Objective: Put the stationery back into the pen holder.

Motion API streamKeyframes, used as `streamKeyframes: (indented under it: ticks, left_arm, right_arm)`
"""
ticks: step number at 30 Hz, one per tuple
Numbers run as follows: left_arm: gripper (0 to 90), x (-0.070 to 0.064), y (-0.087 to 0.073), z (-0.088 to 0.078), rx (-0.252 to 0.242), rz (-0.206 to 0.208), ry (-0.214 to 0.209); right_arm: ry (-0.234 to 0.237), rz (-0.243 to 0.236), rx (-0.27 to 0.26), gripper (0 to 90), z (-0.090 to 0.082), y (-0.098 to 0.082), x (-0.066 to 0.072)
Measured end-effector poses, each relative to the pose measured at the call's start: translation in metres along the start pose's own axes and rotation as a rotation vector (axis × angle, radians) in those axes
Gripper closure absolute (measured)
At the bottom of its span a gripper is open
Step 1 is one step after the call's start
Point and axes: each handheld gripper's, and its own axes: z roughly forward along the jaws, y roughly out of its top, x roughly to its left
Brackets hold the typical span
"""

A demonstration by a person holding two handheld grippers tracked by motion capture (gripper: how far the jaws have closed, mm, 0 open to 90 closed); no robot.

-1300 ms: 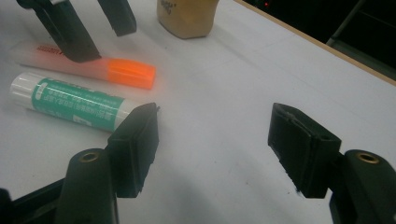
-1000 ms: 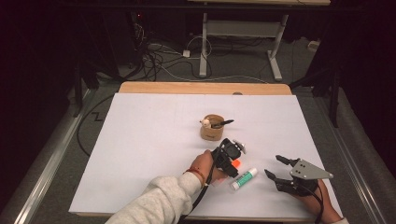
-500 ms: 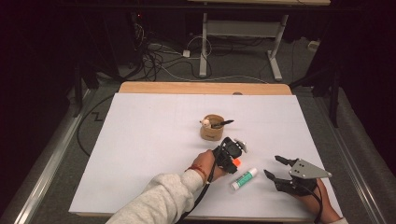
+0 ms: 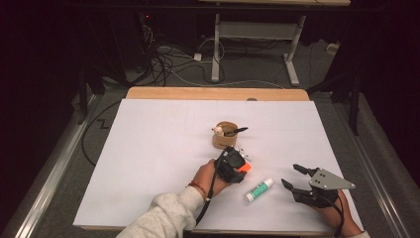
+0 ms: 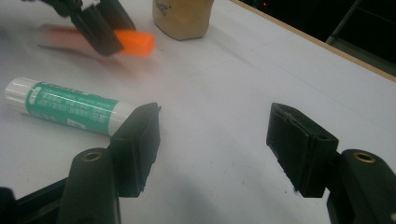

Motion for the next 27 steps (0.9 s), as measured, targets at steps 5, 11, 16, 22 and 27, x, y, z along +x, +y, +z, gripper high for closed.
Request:
streamKeyframes:
  ticks: [5, 11, 16, 22, 27]
  left_arm:
    - [64.2, 0.005, -0.014, -0.016, -0.114, 0.013, 0.005]
    - [64.3, 0.012, -0.024, -0.04, -0.296, -0.009, 0.027]
    - [64.3, 0.019, -0.03, -0.06, -0.461, 0.006, 0.004]
    - [64.3, 0.035, -0.024, -0.078, -0.585, -0.012, -0.007]
    - [64.2, 0.05, -0.013, -0.085, -0.653, -0.012, 0.021]
  right_arm:
    - [-0.009, 0.0, 0.001, 35.8, -0.001, 0.0, 0.0]
    - [-0.005, 0.006, -0.009, 35.7, -0.001, 0.001, 0.001]
    - [-0.003, -0.003, -0.018, 35.5, -0.001, 0.004, 0.004]
    - [0.001, -0.004, -0.023, 35.6, -0.001, 0.003, 0.005]
    - [0.009, -0.003, -0.027, 35.6, -0.001, 0.003, 0.005]
